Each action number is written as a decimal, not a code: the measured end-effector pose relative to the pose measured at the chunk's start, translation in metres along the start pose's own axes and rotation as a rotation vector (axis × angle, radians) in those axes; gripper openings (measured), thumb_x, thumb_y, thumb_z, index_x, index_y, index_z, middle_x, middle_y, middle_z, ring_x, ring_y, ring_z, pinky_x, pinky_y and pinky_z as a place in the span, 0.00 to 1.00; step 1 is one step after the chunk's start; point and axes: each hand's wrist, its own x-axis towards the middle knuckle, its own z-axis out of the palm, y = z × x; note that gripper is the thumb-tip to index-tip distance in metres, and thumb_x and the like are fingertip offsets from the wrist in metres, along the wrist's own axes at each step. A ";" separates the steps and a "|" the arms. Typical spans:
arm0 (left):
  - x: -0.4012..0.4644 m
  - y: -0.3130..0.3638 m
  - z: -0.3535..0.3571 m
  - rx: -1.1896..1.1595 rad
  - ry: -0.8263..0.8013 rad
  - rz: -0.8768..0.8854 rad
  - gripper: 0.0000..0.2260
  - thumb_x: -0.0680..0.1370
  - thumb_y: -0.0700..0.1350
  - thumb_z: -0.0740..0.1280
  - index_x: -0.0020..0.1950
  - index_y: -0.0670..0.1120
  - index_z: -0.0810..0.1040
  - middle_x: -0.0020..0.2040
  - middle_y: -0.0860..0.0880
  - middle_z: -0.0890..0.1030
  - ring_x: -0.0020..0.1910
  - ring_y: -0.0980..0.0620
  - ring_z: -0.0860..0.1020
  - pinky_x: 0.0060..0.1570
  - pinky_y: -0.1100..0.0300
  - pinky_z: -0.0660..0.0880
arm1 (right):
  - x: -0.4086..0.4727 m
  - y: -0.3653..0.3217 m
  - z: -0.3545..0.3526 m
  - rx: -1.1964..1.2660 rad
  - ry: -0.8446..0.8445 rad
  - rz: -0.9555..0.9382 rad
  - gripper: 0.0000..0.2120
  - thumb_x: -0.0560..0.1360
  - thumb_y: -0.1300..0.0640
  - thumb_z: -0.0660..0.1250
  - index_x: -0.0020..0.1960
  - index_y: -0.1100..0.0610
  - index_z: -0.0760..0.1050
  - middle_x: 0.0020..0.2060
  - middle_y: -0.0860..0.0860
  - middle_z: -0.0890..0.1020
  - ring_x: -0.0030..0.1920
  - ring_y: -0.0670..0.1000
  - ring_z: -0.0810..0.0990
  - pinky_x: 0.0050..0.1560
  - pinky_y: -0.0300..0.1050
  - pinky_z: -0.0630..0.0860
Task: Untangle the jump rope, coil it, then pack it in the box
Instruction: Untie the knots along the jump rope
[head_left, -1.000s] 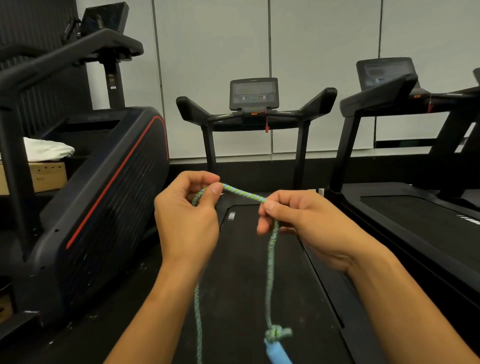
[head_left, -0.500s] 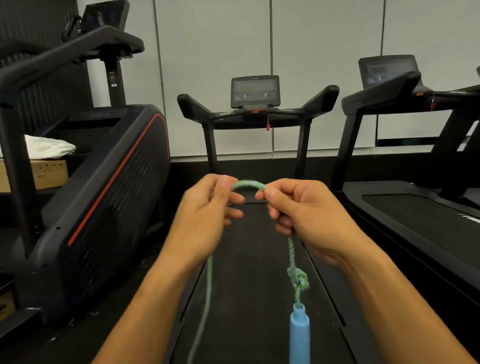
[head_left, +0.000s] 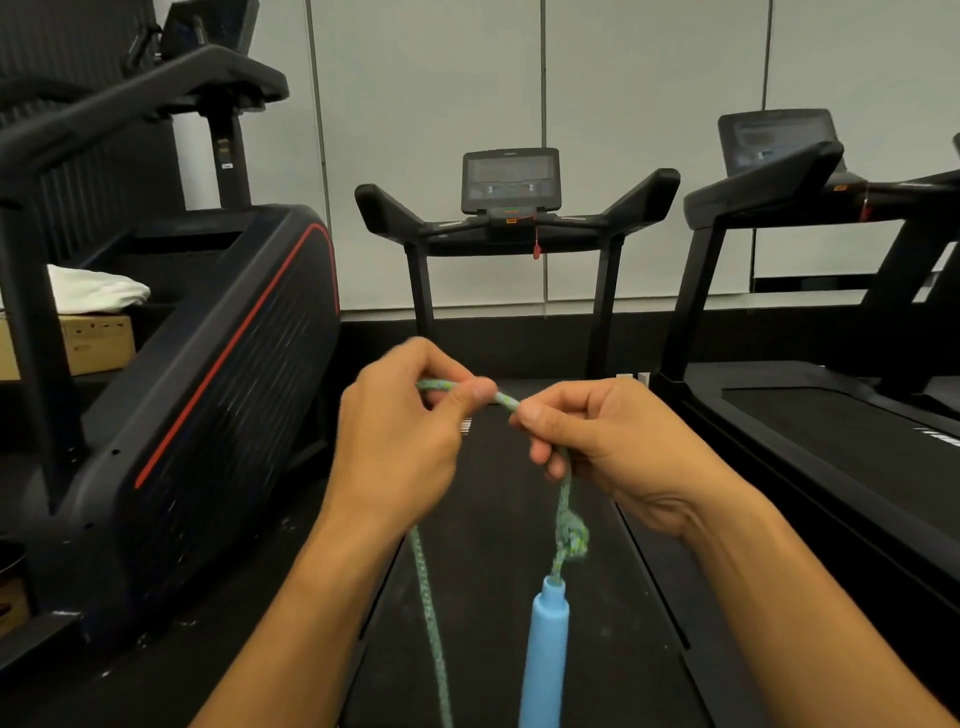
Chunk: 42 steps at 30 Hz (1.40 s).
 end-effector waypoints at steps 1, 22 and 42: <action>0.003 -0.003 -0.002 -0.015 0.073 -0.014 0.05 0.75 0.48 0.74 0.41 0.50 0.81 0.33 0.53 0.79 0.32 0.55 0.76 0.36 0.52 0.75 | 0.000 -0.001 -0.003 0.031 -0.005 0.002 0.07 0.72 0.57 0.72 0.45 0.60 0.83 0.30 0.53 0.81 0.30 0.48 0.76 0.36 0.39 0.75; -0.010 0.003 0.016 -0.144 -0.289 0.104 0.19 0.72 0.42 0.78 0.59 0.57 0.79 0.51 0.52 0.79 0.47 0.54 0.81 0.47 0.60 0.79 | -0.004 -0.013 0.009 0.390 0.028 0.032 0.12 0.80 0.61 0.63 0.59 0.68 0.76 0.41 0.61 0.83 0.39 0.53 0.84 0.40 0.44 0.83; -0.006 -0.004 0.022 -0.177 -0.149 -0.061 0.02 0.79 0.46 0.70 0.50 0.51 0.83 0.46 0.52 0.84 0.45 0.52 0.84 0.46 0.46 0.83 | -0.004 -0.010 0.007 -0.119 0.188 -0.184 0.17 0.71 0.74 0.71 0.53 0.57 0.81 0.47 0.54 0.86 0.48 0.50 0.86 0.46 0.40 0.82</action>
